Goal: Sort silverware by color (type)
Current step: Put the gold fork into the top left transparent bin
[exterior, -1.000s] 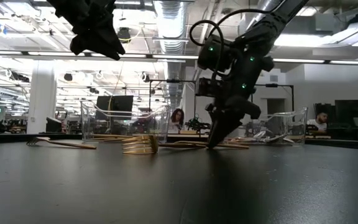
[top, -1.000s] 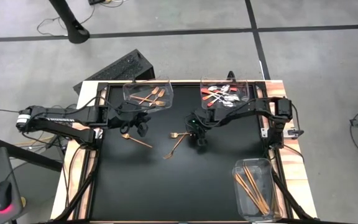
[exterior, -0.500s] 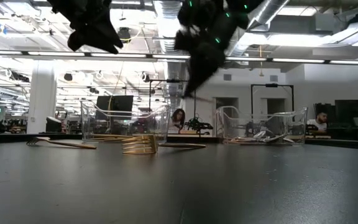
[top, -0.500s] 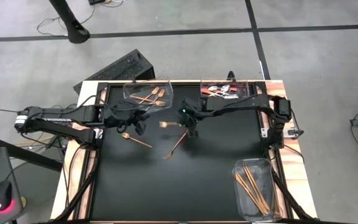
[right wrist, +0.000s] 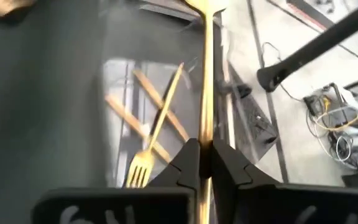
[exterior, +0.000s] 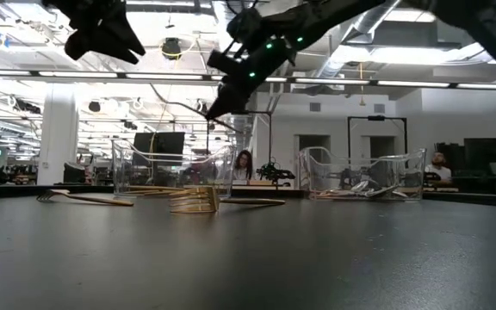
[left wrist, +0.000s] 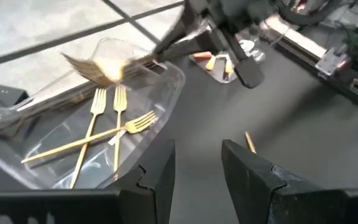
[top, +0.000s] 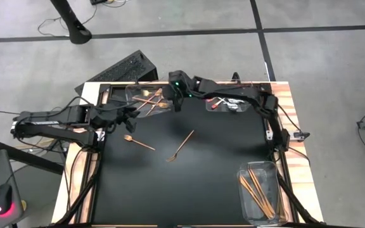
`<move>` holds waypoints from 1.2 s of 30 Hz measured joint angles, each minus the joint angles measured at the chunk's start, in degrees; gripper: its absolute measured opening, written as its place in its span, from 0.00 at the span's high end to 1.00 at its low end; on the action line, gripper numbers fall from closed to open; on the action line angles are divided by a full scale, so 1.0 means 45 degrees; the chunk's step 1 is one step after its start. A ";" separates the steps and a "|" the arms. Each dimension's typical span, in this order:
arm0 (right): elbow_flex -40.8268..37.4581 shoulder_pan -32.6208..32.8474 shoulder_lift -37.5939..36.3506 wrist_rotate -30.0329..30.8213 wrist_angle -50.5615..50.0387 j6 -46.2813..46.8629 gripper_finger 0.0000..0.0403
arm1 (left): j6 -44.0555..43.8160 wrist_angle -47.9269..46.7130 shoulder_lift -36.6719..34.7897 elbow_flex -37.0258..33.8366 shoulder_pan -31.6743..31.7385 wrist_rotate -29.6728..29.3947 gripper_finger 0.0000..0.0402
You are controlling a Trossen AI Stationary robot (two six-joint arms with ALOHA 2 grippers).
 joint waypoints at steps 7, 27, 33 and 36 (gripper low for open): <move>0.2127 -0.0032 0.1329 -0.0004 -0.0455 0.1419 0.70 | 0.0469 -0.1251 -0.0072 -0.0186 0.0004 0.0745 0.70; 0.3073 -0.0060 -0.2090 -0.1334 -0.5882 0.6734 0.54 | 0.5480 0.1996 0.0754 -0.4626 -0.0009 0.5055 0.70; 0.3073 0.0274 -0.2943 -0.1430 -0.7358 0.6985 0.55 | 0.5639 0.2543 0.1836 -0.5056 0.0005 0.4789 0.70; 0.3073 0.0519 -0.3366 -0.1434 -0.7859 0.7183 0.55 | 0.5676 0.2404 0.2571 -0.5153 0.0005 0.4876 0.70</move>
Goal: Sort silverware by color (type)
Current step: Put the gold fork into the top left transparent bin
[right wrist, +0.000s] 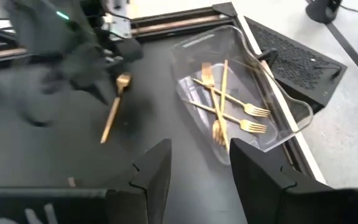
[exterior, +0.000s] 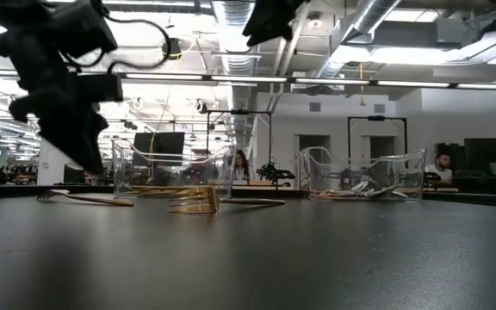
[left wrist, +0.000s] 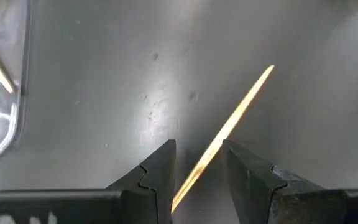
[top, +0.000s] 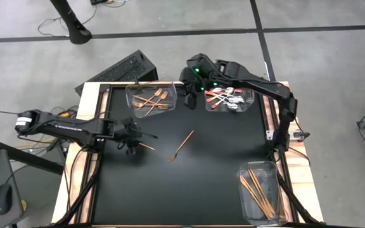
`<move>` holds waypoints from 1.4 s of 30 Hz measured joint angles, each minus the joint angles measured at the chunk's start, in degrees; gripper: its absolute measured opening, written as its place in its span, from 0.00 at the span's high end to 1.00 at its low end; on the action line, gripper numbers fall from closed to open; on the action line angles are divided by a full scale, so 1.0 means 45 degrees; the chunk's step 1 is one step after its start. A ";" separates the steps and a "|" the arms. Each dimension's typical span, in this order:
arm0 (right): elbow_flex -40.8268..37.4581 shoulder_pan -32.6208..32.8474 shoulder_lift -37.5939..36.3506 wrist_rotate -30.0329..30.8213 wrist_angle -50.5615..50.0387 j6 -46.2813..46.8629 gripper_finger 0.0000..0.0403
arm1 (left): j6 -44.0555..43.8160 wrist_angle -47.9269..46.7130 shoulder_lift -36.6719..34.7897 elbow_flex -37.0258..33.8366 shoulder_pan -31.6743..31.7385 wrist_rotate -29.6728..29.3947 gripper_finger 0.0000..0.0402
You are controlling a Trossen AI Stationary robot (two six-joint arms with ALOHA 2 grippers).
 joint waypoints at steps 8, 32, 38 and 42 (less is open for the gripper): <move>0.0000 0.0576 -0.0651 0.0135 -0.0913 0.0522 0.55 | 0.0047 0.0082 0.2237 0.0000 0.0000 -0.0120 0.70; -0.1247 0.2387 -0.2666 0.2821 -0.2958 0.2696 0.59 | -0.0425 0.0611 0.3015 0.0233 0.0335 0.0928 0.99; -0.4946 0.2605 -0.5090 0.2832 -0.0104 0.4805 0.62 | -0.0586 0.1709 0.2446 0.1057 0.0384 0.0905 0.99; -0.7720 0.3103 -0.6440 0.2830 0.2700 0.6582 0.62 | -0.0588 0.3117 0.2295 0.1758 0.0393 0.0909 0.99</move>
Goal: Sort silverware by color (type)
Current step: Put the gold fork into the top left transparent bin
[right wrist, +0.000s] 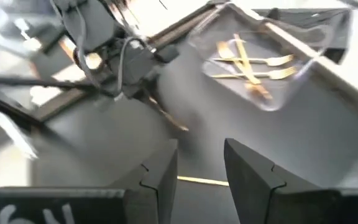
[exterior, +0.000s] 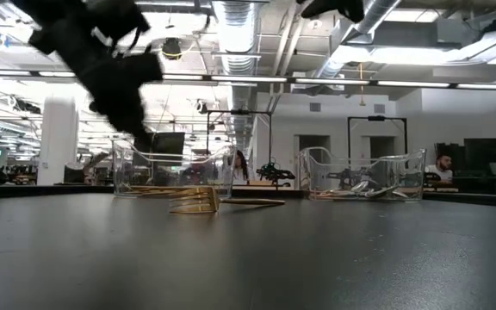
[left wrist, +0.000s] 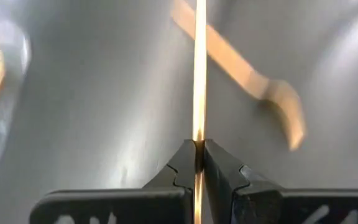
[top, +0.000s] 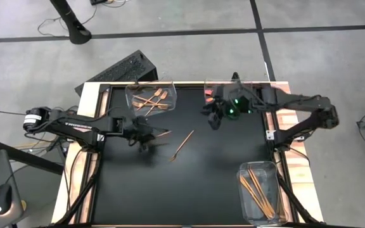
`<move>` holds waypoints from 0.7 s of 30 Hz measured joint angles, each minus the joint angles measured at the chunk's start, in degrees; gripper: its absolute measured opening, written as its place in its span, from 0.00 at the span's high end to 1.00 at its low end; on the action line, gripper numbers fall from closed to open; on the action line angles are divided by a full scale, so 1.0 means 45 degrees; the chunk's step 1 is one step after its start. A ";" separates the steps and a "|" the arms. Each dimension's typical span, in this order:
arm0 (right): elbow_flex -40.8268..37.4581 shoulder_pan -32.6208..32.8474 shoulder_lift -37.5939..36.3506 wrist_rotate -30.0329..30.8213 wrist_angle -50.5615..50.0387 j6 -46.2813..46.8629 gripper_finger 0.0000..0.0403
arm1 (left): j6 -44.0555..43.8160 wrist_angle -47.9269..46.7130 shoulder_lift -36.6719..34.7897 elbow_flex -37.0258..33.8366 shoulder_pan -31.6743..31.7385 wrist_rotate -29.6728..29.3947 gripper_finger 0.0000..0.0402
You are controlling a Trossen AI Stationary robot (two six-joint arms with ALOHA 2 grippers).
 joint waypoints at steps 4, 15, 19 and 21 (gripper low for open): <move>-0.2329 0.0683 -0.0643 0.0396 0.3117 0.1755 0.61 | 0.0133 0.1565 -0.0004 0.0823 -0.0004 0.0081 1.00; -0.4294 0.2022 -0.0130 0.3063 0.8366 0.2183 0.51 | 0.0604 0.4570 0.0114 0.3007 0.0194 0.1283 1.00; -0.4251 0.2096 0.0233 0.3261 1.0051 0.1674 0.47 | 0.0521 0.5710 0.0118 0.3334 0.0194 0.1386 1.00; -0.4286 0.2096 0.0392 0.3254 1.0891 0.1225 0.46 | 0.0468 0.6232 0.0109 0.3473 0.0194 0.1498 1.00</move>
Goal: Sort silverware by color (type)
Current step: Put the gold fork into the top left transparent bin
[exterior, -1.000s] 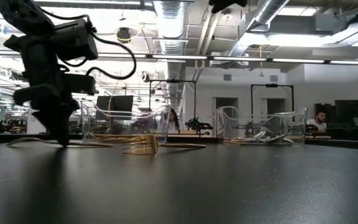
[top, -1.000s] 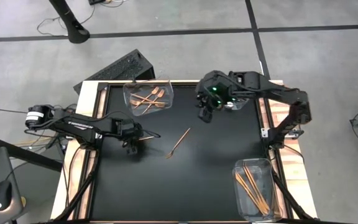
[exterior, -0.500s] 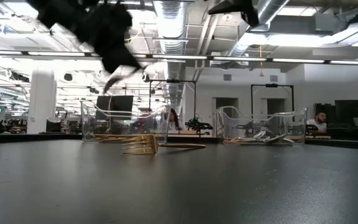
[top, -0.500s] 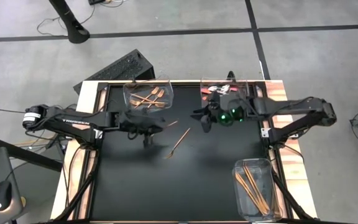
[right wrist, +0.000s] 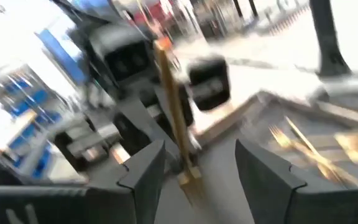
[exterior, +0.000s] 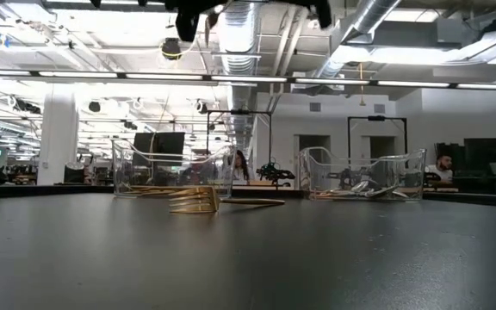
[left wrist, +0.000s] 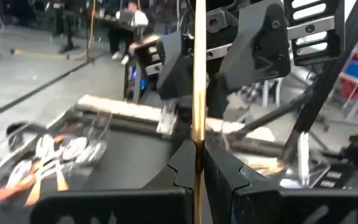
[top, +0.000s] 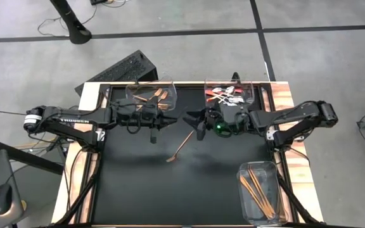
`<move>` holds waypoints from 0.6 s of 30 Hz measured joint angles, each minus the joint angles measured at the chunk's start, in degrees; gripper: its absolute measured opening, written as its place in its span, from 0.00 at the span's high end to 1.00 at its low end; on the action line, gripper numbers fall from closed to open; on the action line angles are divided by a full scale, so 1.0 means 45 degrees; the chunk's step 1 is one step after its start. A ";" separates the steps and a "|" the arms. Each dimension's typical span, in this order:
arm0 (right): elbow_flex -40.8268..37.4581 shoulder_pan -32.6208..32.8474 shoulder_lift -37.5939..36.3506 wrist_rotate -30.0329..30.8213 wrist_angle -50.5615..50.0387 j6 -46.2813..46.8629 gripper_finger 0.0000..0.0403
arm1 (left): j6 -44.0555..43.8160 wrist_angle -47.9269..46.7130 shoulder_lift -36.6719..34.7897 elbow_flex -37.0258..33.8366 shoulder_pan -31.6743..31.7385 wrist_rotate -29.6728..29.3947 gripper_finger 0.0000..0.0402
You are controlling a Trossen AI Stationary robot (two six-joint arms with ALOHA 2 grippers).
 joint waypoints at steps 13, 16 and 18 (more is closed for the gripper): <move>0.0028 -0.0145 0.0906 -0.0059 0.2537 -0.1312 0.62 | -0.0349 0.0837 0.0010 0.0005 0.0000 0.0066 1.00; 0.0028 -0.0145 0.0925 -0.0079 0.2572 -0.1331 0.72 | -0.0342 0.0846 0.0010 0.0005 0.0005 0.0089 1.00; 0.0028 -0.0154 0.0925 -0.0099 0.2578 -0.1342 0.79 | -0.0340 0.0818 0.0010 0.0005 0.0001 0.0095 1.00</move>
